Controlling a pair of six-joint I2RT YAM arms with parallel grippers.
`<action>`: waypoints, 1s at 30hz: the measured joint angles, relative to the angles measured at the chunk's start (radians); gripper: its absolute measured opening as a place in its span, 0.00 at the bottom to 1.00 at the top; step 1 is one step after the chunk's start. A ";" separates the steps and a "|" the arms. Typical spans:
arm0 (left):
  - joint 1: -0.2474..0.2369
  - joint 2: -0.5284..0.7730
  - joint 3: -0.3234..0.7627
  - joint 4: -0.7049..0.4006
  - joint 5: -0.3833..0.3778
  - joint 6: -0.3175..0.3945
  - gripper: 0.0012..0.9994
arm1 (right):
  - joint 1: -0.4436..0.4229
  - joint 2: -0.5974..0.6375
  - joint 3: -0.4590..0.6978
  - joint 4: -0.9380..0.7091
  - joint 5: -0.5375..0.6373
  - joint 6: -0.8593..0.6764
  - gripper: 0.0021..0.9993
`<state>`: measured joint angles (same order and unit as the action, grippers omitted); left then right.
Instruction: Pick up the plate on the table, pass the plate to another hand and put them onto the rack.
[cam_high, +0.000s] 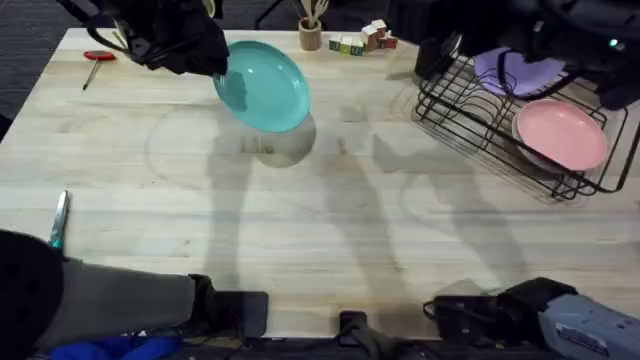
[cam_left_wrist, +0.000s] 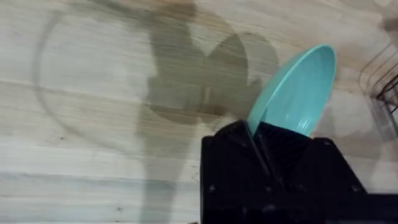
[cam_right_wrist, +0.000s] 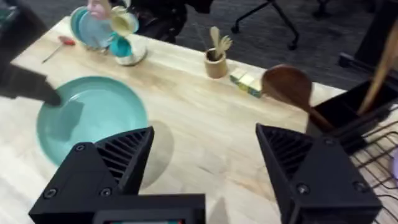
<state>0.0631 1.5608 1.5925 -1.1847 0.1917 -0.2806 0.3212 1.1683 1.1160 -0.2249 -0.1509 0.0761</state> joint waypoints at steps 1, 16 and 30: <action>0.000 0.000 0.000 0.000 0.000 -0.018 0.04 | 0.010 0.000 0.000 -0.001 0.000 0.000 1.00; 0.000 0.000 0.000 0.000 0.019 -0.218 0.04 | 0.119 0.103 0.001 -0.001 0.000 0.075 1.00; 0.000 0.000 0.000 -0.001 0.027 -0.215 0.04 | 0.122 0.202 0.004 0.005 0.000 0.196 1.00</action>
<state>0.0631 1.5611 1.5925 -1.1862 0.2192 -0.4957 0.4431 1.3698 1.1202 -0.2195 -0.1509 0.2722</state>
